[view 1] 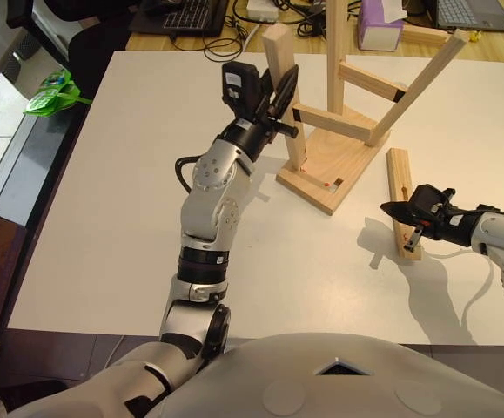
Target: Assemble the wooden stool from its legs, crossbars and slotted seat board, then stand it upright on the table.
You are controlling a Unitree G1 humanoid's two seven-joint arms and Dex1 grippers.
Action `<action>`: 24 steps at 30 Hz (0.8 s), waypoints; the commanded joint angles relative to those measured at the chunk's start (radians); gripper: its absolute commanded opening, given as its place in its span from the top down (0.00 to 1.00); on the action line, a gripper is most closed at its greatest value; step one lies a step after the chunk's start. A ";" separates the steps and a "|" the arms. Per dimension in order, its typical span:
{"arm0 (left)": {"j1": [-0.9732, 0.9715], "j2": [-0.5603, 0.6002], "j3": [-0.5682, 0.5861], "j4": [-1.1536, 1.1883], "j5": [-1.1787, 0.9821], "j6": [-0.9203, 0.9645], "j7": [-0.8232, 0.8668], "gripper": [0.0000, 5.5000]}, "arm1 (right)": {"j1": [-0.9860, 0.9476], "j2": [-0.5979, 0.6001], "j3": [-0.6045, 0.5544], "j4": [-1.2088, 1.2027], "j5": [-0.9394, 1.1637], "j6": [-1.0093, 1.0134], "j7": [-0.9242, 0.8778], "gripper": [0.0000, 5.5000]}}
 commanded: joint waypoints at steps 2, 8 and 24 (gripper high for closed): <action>-0.030 0.003 -0.042 0.063 0.039 0.010 -0.032 0.81 | -0.009 0.010 0.006 -0.005 0.000 -0.001 -0.011 1.00; 0.152 0.021 -0.040 0.045 0.086 -0.154 -0.037 0.81 | -0.015 0.003 -0.008 0.001 0.003 -0.004 -0.011 1.00; 0.167 -0.021 -0.086 -0.092 0.129 -0.100 0.041 0.61 | -0.031 0.013 -0.013 0.027 -0.003 -0.022 -0.019 1.00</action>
